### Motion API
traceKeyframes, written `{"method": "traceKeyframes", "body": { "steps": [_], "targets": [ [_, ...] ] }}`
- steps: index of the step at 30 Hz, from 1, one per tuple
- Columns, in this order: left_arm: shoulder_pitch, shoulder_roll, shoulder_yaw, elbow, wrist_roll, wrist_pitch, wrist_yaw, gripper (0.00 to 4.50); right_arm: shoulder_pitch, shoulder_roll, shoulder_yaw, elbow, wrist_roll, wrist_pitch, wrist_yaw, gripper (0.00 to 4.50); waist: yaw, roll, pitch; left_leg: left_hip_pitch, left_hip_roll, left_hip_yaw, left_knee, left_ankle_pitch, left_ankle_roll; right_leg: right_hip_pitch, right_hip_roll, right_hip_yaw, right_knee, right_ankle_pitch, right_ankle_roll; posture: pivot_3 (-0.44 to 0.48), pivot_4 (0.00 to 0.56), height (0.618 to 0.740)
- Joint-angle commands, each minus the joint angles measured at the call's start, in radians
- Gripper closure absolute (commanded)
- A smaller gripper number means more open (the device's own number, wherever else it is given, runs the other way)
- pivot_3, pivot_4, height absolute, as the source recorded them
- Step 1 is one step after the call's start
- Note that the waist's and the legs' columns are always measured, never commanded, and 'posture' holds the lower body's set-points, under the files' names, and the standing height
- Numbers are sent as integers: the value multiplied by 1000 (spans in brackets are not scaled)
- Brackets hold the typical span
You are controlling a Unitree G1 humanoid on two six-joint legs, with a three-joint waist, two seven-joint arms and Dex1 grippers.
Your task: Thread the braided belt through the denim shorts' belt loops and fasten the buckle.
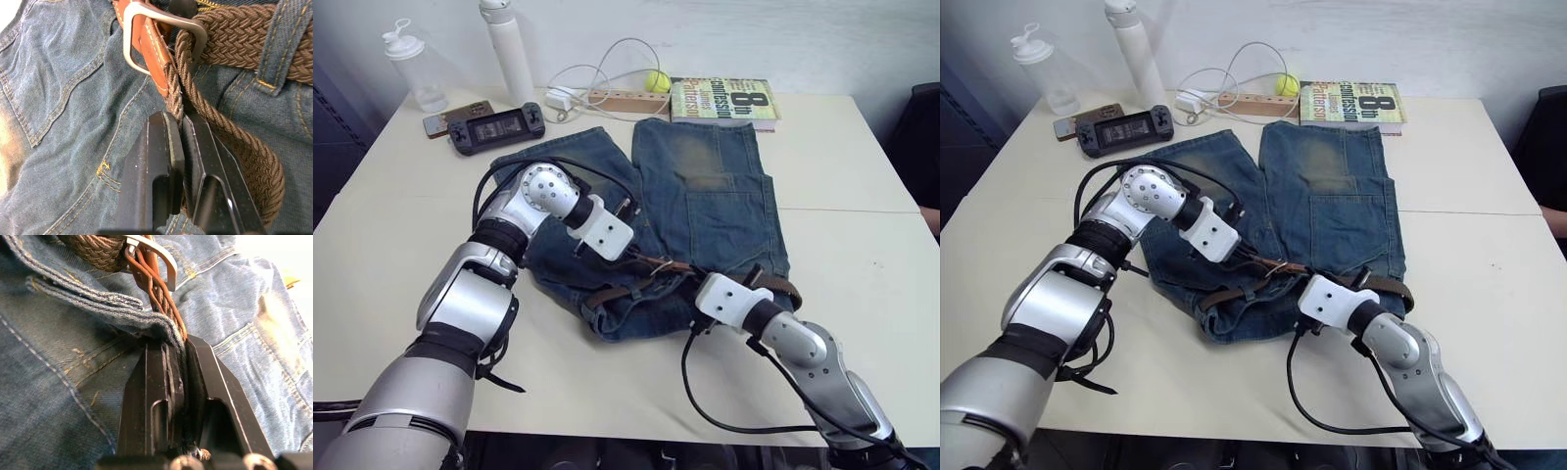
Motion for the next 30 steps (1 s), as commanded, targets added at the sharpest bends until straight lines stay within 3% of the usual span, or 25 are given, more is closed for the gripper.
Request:
{"method": "traceKeyframes", "body": {
  "steps": [1,5,8,12,20,25,30],
  "targets": [
    [-8,0,3,-33,8,11,-9,4500,-18,8,-17,-21,-41,4,-36,4479,0,0,0,0,0,0,0,0,0,0,0,0,0,0,0,0,150,735],
    [-18,-20,-31,-40,96,87,88,4500,-28,16,6,-36,-43,3,-17,4479,-1,0,0,0,0,0,0,0,0,0,0,2,0,0,0,0,150,735],
    [-22,-61,-20,-84,88,206,97,4500,-29,20,17,-44,-48,8,-11,4479,0,0,0,0,-1,0,0,0,0,0,0,3,1,0,0,0,150,735],
    [5,-86,-1,-250,16,370,-1,4500,-31,21,28,-52,-56,18,1,4479,-4,0,0,0,-1,0,0,0,1,-1,0,5,1,0,0,0,150,735],
    [113,-29,-30,-567,-32,645,-184,4500,-41,18,28,-46,-55,13,15,4479,-24,0,0,2,0,0,0,0,0,-1,-1,9,2,0,0,0,150,735],
    [146,-38,-43,-636,13,784,-124,4500,-42,26,37,-49,-52,13,27,4479,-20,0,0,2,0,0,1,0,0,-1,-1,11,3,0,0,0,150,735],
    [121,-114,-15,-612,41,964,1,4500,-44,31,43,-47,-44,8,37,4479,-18,0,0,2,0,0,1,0,0,-1,-1,11,3,0,0,0,150,735]
  ]
}}
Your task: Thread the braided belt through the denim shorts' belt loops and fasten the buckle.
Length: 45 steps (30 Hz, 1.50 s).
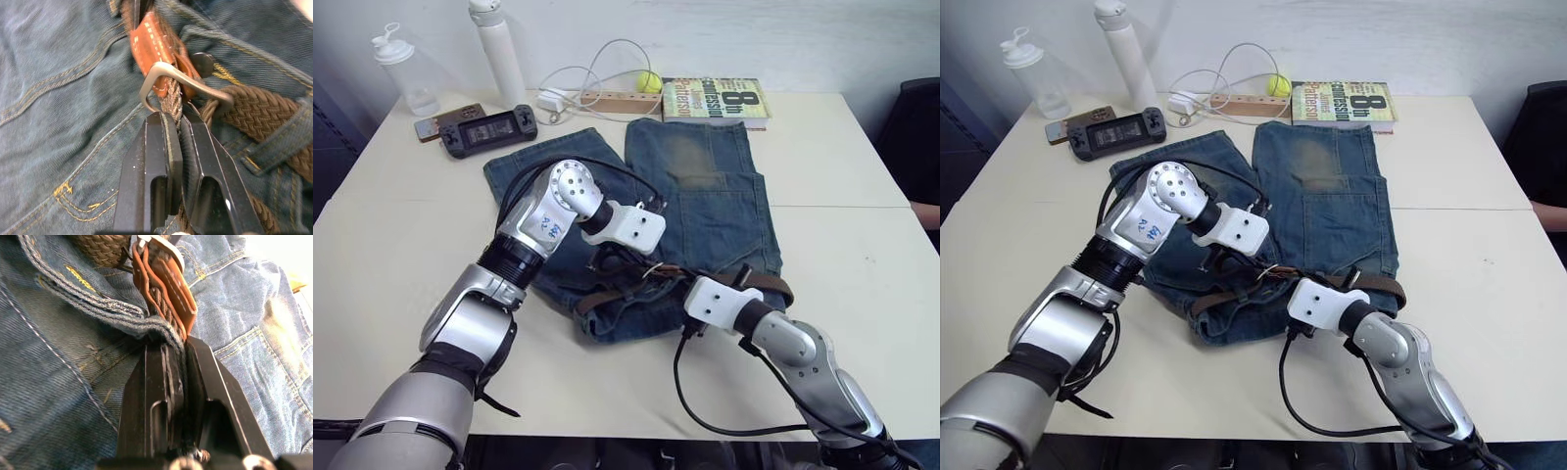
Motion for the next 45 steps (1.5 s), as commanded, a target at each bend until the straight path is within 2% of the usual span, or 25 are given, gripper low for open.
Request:
{"method": "traceKeyframes", "body": {
  "steps": [1,3,6,11,13,18,19,20,23,25,33,40,41,43,45],
  "targets": [
    [-23,-80,15,-46,-30,147,46,4500,-21,15,1,-40,8,-21,-4,4479,0,0,0,0,0,0,0,0,0,0,0,0,0,0,0,0,150,735],
    [-25,-114,31,-81,-58,251,45,4500,-24,15,1,-36,9,-23,-1,4479,-1,0,0,0,0,0,0,0,0,0,0,0,0,0,0,0,150,735],
    [-20,-139,30,-126,-69,321,37,4500,-26,18,2,-35,9,-25,3,4479,-2,0,0,0,0,0,0,0,0,0,0,0,0,0,0,0,150,735],
    [-19,-145,14,-127,-42,304,76,4500,-31,19,2,-33,11,-28,10,4479,0,0,0,0,0,0,0,0,0,0,0,1,0,0,0,0,150,735],
    [-21,-152,37,-132,-70,320,78,4500,-32,19,2,-31,12,-29,13,4479,0,0,0,0,0,0,0,0,0,0,0,1,0,0,0,0,150,735],
    [-30,-110,95,-190,-148,407,2,2451,-32,16,-4,-28,13,-24,21,4500,-2,0,0,0,0,0,0,0,0,0,0,1,0,0,0,0,150,735],
    [-30,-103,103,-200,-156,420,-5,2336,-31,15,-4,-28,12,-22,22,4500,-3,0,0,0,0,0,0,0,0,0,0,1,0,0,0,0,150,735],
    [-31,-78,119,-228,-184,465,-39,1752,-29,10,-10,-24,10,-23,23,4500,-4,0,0,0,0,0,0,0,0,0,0,2,0,0,0,0,150,735],
    [-31,3,160,-307,-269,587,-127,647,-22,-7,-25,-17,12,-27,31,4500,-2,0,0,0,0,0,0,0,0,-1,1,3,1,0,0,0,150,735],
    [-29,50,180,-345,-311,638,-141,122,-17,-18,-32,-20,18,-29,42,4500,-4,0,0,0,0,0,0,0,0,-1,1,4,1,0,0,0,150,735],
    [1,155,220,-421,-424,770,-99,122,-18,-70,-63,-19,64,-62,88,4500,-3,0,0,2,0,0,0,0,0,-1,1,8,2,0,0,0,150,735],
    [95,235,216,-543,-496,840,-55,0,-37,-124,-157,-50,196,-57,174,1563,-3,0,0,2,0,0,0,0,0,-1,2,9,2,0,0,0,150,735],
    [111,247,218,-562,-506,847,-47,0,-37,-141,-181,-60,223,-54,194,942,-3,0,0,2,0,0,0,0,0,-1,2,9,2,0,0,0,150,735],
    [139,267,222,-591,-527,864,-33,0,-36,-169,-224,-82,281,-35,232,53,-2,0,0,2,0,0,0,0,0,-1,2,9,2,0,0,0,150,735],
    [172,292,223,-623,-546,871,-21,0,-35,-194,-275,-109,369,19,282,53,-2,0,0,2,0,0,0,0,0,-1,2,10,2,0,0,0,150,735]
  ]
}}
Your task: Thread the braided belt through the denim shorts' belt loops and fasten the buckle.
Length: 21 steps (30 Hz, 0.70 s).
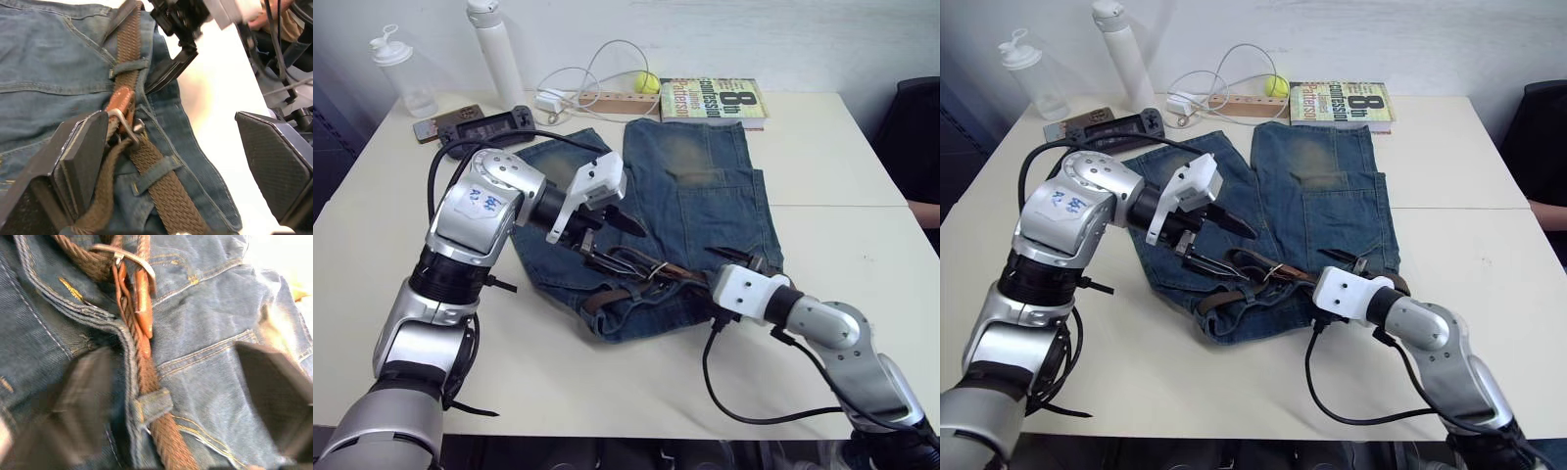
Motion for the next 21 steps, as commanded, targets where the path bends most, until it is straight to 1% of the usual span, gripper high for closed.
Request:
{"method": "traceKeyframes", "body": {
  "steps": [1,4,6,7,8,11,13,14,16,17,19,21],
  "targets": [
    [46,42,17,-84,-45,12,20,0,-4,-42,-114,-96,183,101,95,53,0,0,0,0,0,0,0,0,0,0,0,0,0,0,0,0,150,735],
    [108,53,-17,-118,-20,7,85,0,-30,-72,-170,-124,307,222,139,53,0,0,0,0,0,0,0,0,0,0,0,0,0,0,0,0,150,735],
    [134,17,-15,-121,-22,50,162,0,-73,-87,-191,-125,359,282,137,53,1,0,0,0,0,0,0,0,0,1,0,0,0,0,0,0,150,735],
    [138,0,-9,-116,-29,78,195,499,-96,-89,-198,-122,375,300,129,0,2,0,0,0,0,0,0,0,0,1,0,0,0,0,0,0,150,735],
    [139,-10,-6,-109,-28,87,222,702,-110,-88,-202,-121,388,313,120,0,3,0,0,0,0,-1,0,0,0,1,0,0,0,0,0,0,150,735],
    [141,-24,-13,-105,-27,103,270,1941,-149,-91,-206,-115,415,343,101,0,2,0,0,0,0,-1,0,0,0,1,0,0,0,0,0,0,150,735],
    [149,-29,-35,-113,-26,103,293,2881,-164,-100,-205,-111,428,357,93,0,2,0,0,0,0,0,0,0,0,1,0,0,0,0,0,0,150,735],
    [162,-26,-60,-118,-21,93,292,3222,-168,-104,-203,-109,430,360,90,0,2,0,0,0,0,0,0,0,0,1,0,0,0,0,0,0,150,735],
    [189,-30,-97,-122,-20,83,293,4178,-175,-110,-199,-105,432,363,85,0,3,0,0,0,0,0,0,0,0,1,0,0,0,0,0,0,150,735],
    [205,-20,-127,-121,-6,67,290,4455,-178,-114,-195,-103,431,363,84,0,2,0,0,0,0,0,0,0,0,1,0,0,0,0,0,0,150,735],
    [228,-14,-159,-121,8,53,298,4491,-184,-132,-176,-99,416,356,86,0,2,0,0,0,0,0,0,0,0,1,0,1,-1,0,0,0,150,735],
    [246,-21,-180,-113,21,46,317,4491,-192,-149,-116,-81,358,320,83,0,2,0,0,0,0,0,0,0,0,1,0,1,-1,0,0,0,150,735]
  ]
}}
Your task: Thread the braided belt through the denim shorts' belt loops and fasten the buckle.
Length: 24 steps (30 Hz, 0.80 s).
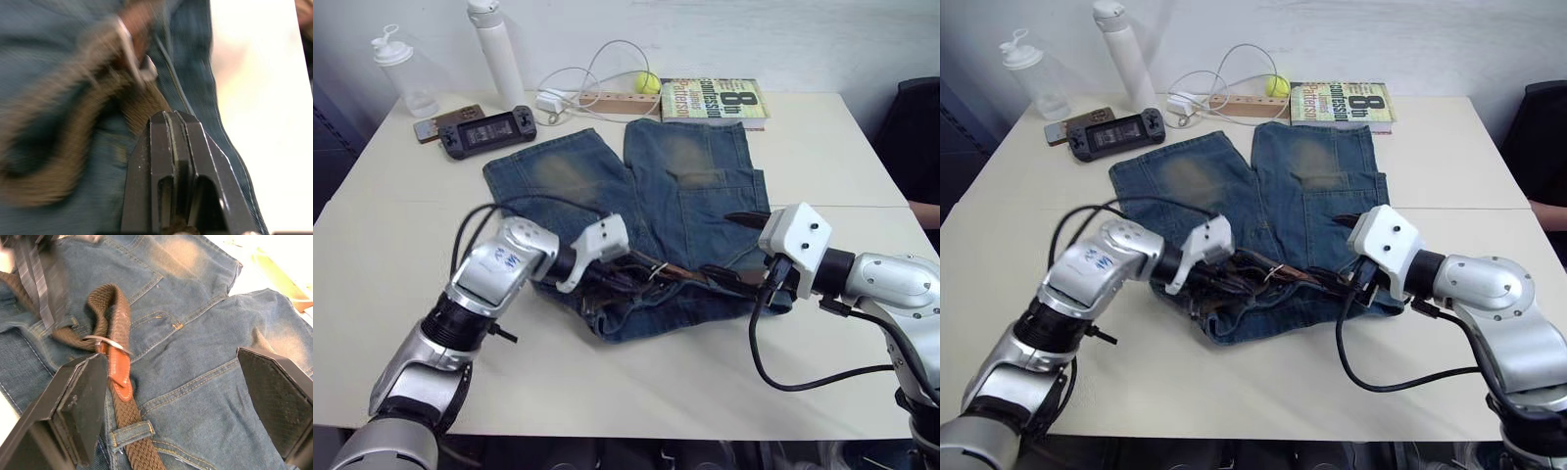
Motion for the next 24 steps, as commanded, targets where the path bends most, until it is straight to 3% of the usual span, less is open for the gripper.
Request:
{"method": "traceKeyframes", "body": {
  "steps": [1,6,15,19,20,21,22,24],
  "targets": [
    [64,0,-94,-18,44,-52,36,4491,-29,-48,88,10,-84,-54,-18,0,0,0,0,0,0,0,0,0,0,0,0,0,0,0,0,0,150,735],
    [70,-18,-92,32,68,-81,84,4491,-43,-1,231,43,-163,-72,-70,0,-1,-1,-1,0,0,0,0,0,0,0,0,0,0,0,0,0,150,735],
    [73,-29,-54,17,33,-45,103,4491,-38,48,319,61,-182,-53,-90,0,1,-1,-1,0,0,0,0,0,0,0,0,0,0,0,0,0,150,735],
    [72,-24,-52,10,25,-36,107,4500,-40,63,339,88,-197,-58,-103,953,-1,-1,-1,0,0,0,0,0,0,0,0,0,0,0,0,0,150,735],
    [72,-23,-51,9,23,-34,108,4500,-39,64,346,93,-203,-61,-103,1708,-1,-1,-1,0,0,0,0,0,0,0,0,0,0,0,0,0,150,735],
    [71,-23,-51,8,22,-34,108,4500,-37,67,351,96,-206,-64,-104,1794,-1,-1,-1,0,0,0,0,0,0,0,0,0,0,0,0,0,150,735],
    [72,-22,-51,7,22,-33,108,4500,-35,70,353,97,-206,-63,-106,2238,0,-1,-1,0,0,0,0,0,0,0,0,0,0,0,0,0,150,735],
    [73,-21,-52,5,20,-32,109,4500,-31,72,353,95,-202,-59,-107,2238,0,-1,-1,0,0,0,0,0,0,0,0,0,0,0,0,0,150,735]
  ]
}}
